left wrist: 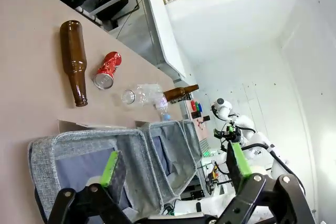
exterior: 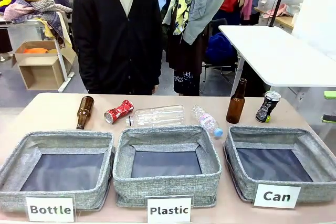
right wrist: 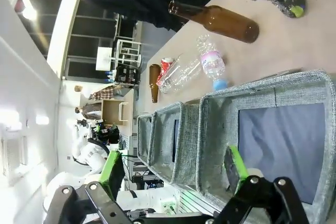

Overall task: Sort the can waste into the basket.
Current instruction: Pick up the can waste from the table and place it in the right Fabric basket.

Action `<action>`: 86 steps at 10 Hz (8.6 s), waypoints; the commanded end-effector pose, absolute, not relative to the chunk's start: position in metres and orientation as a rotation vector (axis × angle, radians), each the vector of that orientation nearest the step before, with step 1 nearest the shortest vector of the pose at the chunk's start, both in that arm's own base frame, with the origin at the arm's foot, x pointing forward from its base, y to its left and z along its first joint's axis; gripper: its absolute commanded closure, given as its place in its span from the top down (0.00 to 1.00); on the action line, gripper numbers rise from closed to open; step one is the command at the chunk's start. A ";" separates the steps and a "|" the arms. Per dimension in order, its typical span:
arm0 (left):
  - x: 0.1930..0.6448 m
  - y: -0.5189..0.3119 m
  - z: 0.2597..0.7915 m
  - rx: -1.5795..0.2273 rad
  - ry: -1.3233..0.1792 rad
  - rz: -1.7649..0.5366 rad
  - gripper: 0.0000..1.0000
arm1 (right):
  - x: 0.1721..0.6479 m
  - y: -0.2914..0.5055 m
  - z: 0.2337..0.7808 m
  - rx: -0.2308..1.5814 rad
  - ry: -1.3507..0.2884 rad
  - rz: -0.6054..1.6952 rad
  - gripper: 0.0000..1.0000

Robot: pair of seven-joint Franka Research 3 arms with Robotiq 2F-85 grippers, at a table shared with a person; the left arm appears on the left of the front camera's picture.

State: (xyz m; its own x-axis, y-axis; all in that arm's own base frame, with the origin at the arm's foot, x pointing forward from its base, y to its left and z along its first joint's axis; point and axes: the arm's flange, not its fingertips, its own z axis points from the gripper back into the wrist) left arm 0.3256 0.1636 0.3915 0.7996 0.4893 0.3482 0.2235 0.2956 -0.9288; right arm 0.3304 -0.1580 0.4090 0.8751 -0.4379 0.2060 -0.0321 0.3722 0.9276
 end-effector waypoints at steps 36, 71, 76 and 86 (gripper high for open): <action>0.378 0.220 0.452 -0.834 -0.777 -0.393 1.00 | 0.330 -0.159 0.410 1.177 -0.466 -0.262 1.00; 0.564 -0.144 0.414 -0.352 -0.470 -0.912 1.00 | 0.330 -0.159 0.410 1.177 -0.466 -0.262 1.00; 0.406 0.021 0.488 -0.658 -0.531 -0.895 1.00 | 0.330 -0.159 0.410 1.177 -0.466 -0.262 1.00; 0.365 0.305 0.382 -1.273 -0.744 -0.067 1.00 | 0.330 -0.159 0.410 1.177 -0.466 -0.262 1.00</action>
